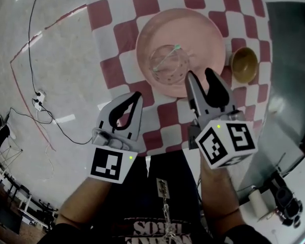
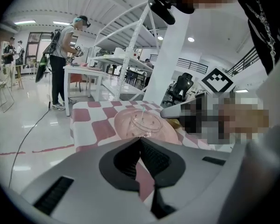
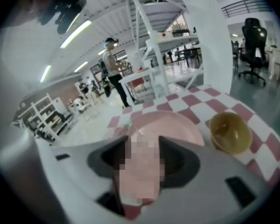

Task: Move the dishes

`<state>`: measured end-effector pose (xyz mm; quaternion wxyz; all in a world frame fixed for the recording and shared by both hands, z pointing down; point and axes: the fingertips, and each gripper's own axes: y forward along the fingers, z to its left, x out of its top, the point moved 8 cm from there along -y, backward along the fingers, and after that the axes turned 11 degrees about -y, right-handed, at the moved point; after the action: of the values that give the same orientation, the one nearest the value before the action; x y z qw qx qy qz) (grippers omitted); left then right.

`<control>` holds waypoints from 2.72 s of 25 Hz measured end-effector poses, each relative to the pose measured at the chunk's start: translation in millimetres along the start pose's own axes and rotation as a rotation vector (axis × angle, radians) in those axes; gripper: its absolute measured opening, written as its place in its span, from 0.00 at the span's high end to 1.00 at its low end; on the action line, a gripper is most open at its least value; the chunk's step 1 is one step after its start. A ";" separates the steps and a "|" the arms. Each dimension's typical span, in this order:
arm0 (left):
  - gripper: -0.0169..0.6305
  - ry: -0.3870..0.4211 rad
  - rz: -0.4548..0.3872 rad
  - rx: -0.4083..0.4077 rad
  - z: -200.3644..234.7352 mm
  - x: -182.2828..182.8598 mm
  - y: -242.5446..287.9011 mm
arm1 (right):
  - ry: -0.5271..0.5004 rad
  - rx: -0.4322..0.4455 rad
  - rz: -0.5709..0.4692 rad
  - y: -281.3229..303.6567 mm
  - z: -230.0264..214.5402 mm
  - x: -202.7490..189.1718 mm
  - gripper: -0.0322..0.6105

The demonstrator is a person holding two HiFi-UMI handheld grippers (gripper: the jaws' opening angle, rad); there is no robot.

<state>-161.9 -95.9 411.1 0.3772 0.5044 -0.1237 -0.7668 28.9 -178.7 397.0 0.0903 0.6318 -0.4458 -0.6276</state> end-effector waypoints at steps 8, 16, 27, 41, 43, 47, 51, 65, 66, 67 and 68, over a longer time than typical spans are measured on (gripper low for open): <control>0.93 -0.016 -0.019 0.029 38.7 12.4 -7.0 | -0.018 -0.020 0.090 27.4 10.8 -6.4 0.62; 0.93 0.029 -0.010 0.027 54.2 29.9 -6.6 | -0.084 -0.048 0.140 42.5 17.1 -5.2 0.62; 0.93 0.048 0.043 -0.004 55.3 26.5 5.1 | -0.158 -0.080 0.110 46.3 14.8 -7.7 0.86; 0.93 0.084 0.077 -0.052 12.4 10.1 23.9 | -0.089 -0.057 0.040 8.5 -18.8 -6.3 0.86; 0.93 0.087 0.078 -0.057 2.3 8.4 27.3 | -0.084 -0.061 0.032 -1.2 -26.8 -5.6 0.86; 0.93 0.098 0.077 -0.068 -20.6 5.7 34.2 | -0.072 -0.059 0.016 -22.7 -41.9 -6.7 0.86; 0.93 0.107 0.085 -0.080 -41.9 -2.6 42.3 | -0.061 -0.060 0.002 -43.5 -57.4 -12.6 0.86; 0.93 0.129 0.102 -0.086 -109.4 -29.4 66.5 | -0.034 -0.060 0.028 -90.1 -115.0 -52.1 0.85; 0.93 0.129 0.103 -0.085 -112.4 -31.0 68.7 | -0.034 -0.058 0.032 -91.1 -118.2 -54.5 0.85; 0.93 0.129 0.103 -0.084 -115.7 -32.3 71.3 | -0.036 -0.054 0.037 -91.4 -121.1 -57.0 0.85; 0.93 0.129 0.103 -0.084 -119.4 -33.3 74.3 | -0.040 -0.049 0.043 -91.1 -123.7 -59.3 0.86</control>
<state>-17.8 -100.6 421.2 0.4443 0.5295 -0.0925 -0.7167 188.9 -140.2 402.1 0.1103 0.6070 -0.4453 -0.6489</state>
